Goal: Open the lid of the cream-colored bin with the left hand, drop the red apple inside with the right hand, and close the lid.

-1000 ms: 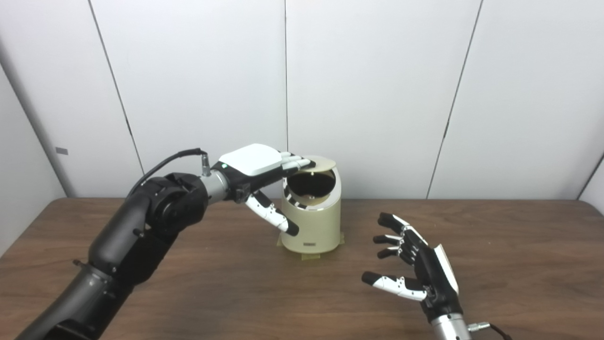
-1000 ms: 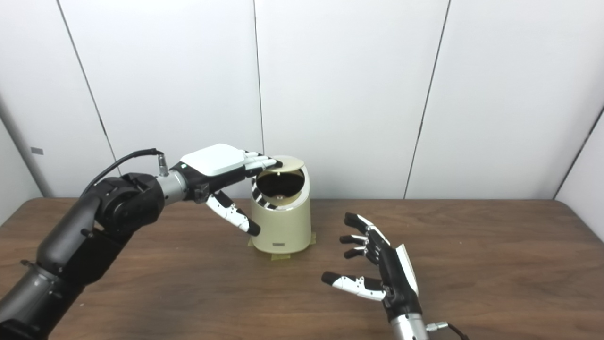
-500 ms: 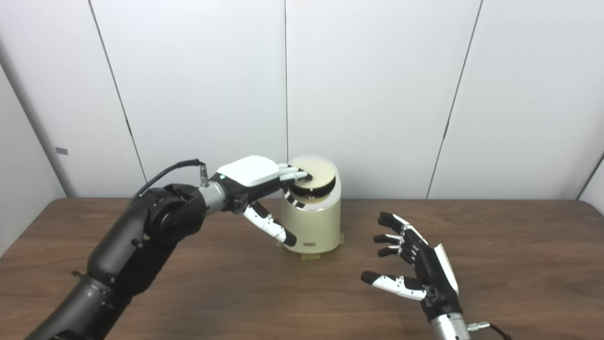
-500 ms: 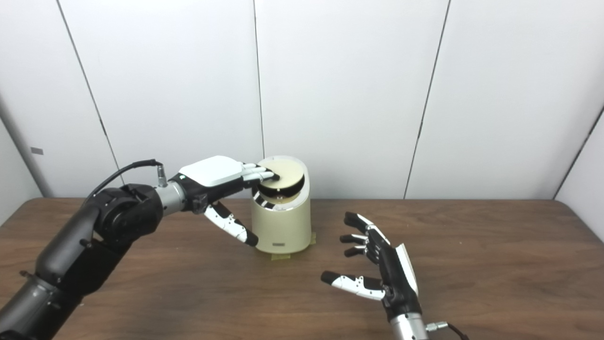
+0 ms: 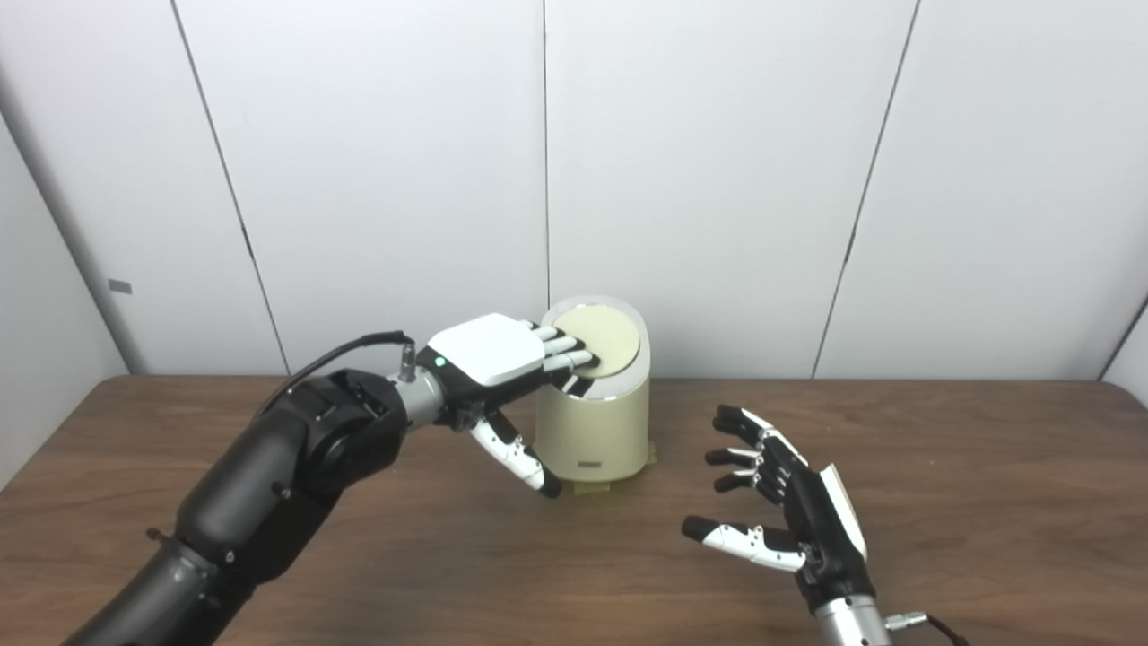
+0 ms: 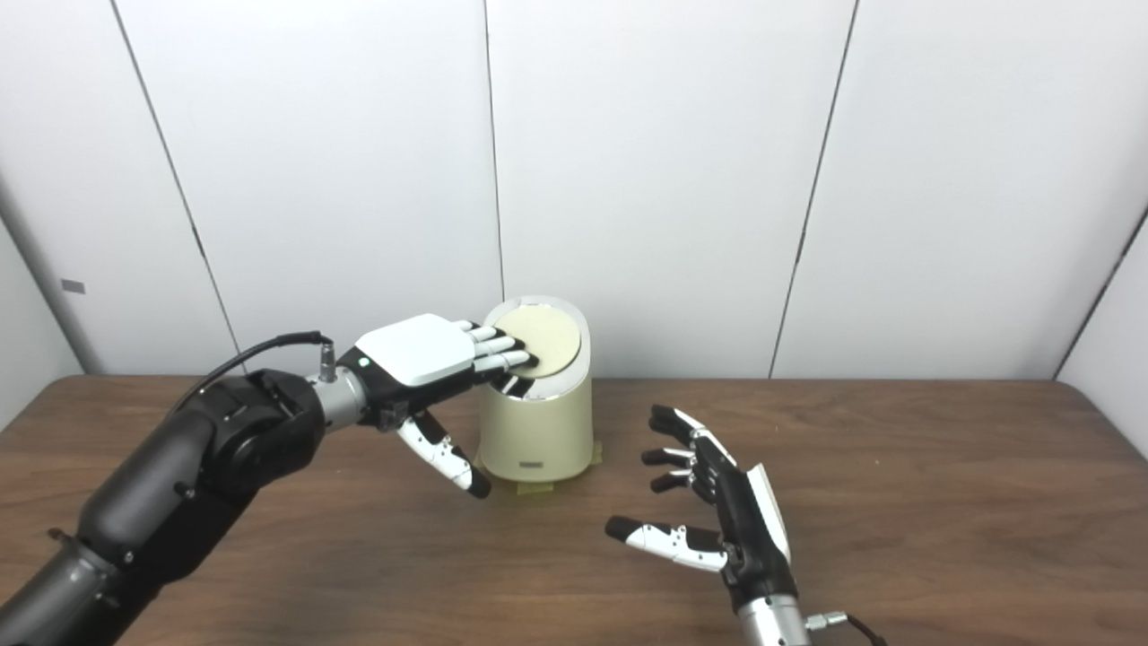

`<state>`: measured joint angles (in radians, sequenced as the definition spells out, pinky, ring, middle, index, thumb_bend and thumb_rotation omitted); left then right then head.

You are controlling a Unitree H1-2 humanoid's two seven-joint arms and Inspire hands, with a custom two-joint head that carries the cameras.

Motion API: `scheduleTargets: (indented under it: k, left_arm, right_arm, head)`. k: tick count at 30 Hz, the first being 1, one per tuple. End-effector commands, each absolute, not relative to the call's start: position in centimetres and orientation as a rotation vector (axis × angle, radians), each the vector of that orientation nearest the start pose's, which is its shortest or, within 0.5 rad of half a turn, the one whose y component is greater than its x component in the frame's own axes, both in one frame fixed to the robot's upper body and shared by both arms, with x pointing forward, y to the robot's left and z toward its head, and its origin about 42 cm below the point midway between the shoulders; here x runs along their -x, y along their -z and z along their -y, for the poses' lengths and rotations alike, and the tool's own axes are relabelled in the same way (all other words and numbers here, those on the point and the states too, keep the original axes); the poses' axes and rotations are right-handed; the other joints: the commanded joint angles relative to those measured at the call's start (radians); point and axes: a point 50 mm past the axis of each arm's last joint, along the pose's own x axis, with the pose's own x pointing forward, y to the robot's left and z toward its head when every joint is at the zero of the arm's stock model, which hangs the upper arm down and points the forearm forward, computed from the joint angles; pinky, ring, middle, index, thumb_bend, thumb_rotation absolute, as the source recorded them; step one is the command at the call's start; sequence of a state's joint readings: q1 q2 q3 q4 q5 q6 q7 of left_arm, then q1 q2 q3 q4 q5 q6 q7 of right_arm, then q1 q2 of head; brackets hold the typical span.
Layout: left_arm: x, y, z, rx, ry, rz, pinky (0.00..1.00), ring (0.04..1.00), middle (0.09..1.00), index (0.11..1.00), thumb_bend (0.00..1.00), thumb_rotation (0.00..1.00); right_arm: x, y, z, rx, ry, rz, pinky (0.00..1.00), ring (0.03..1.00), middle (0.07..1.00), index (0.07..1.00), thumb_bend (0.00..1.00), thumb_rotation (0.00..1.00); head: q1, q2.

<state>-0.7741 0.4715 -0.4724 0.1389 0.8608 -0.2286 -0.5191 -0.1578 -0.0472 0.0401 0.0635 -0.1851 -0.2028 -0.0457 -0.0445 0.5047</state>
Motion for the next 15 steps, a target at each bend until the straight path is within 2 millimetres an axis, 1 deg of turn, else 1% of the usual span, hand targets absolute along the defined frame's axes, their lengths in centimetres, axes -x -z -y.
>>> scheduleTargets:
  k: [1, 4, 9, 13, 15]
  left_arm:
    - [-45.2, -30.0, -17.2, -1.723, 0.709, 0.563, 1.00, 1.000, 0.991, 1.000, 1.00, 0.71]
    - [-45.1, -29.1, -16.8, -1.773, 0.706, 0.572, 1.00, 1.000, 0.997, 1.000, 1.00, 0.71]
    - [-44.7, -28.4, -16.7, -1.932, 0.670, 0.595, 1.00, 1.000, 0.978, 0.977, 1.00, 0.76]
    - [-44.6, -28.5, -16.7, -2.007, 0.678, 0.521, 1.00, 1.000, 0.927, 0.946, 1.00, 0.76]
    - [-44.6, -28.7, -16.7, -2.031, 0.686, 0.492, 1.00, 1.000, 0.886, 0.904, 1.00, 0.77]
  right_arm:
    - [-33.8, -16.2, 19.6, 0.215, -0.046, 0.395, 0.55, 0.692, 0.820, 0.822, 0.84, 0.33]
    - [-33.8, -16.2, 19.6, 0.217, -0.045, 0.395, 0.55, 0.692, 0.820, 0.821, 0.84, 0.32]
    - [-33.6, -16.3, 19.7, 0.217, -0.044, 0.396, 0.56, 0.691, 0.822, 0.827, 0.83, 0.34]
    - [-33.7, -16.3, 20.0, 0.202, -0.040, 0.397, 0.57, 0.697, 0.829, 0.826, 0.83, 0.34]
    - [-33.7, -16.3, 20.1, 0.205, -0.034, 0.402, 0.56, 0.690, 0.824, 0.821, 0.83, 0.34]
  head:
    - [-0.001, 0.001]
    - [-0.004, 0.003]
    - [0.000, 0.009]
    - [0.003, 0.012]
    - [0.005, 0.012]
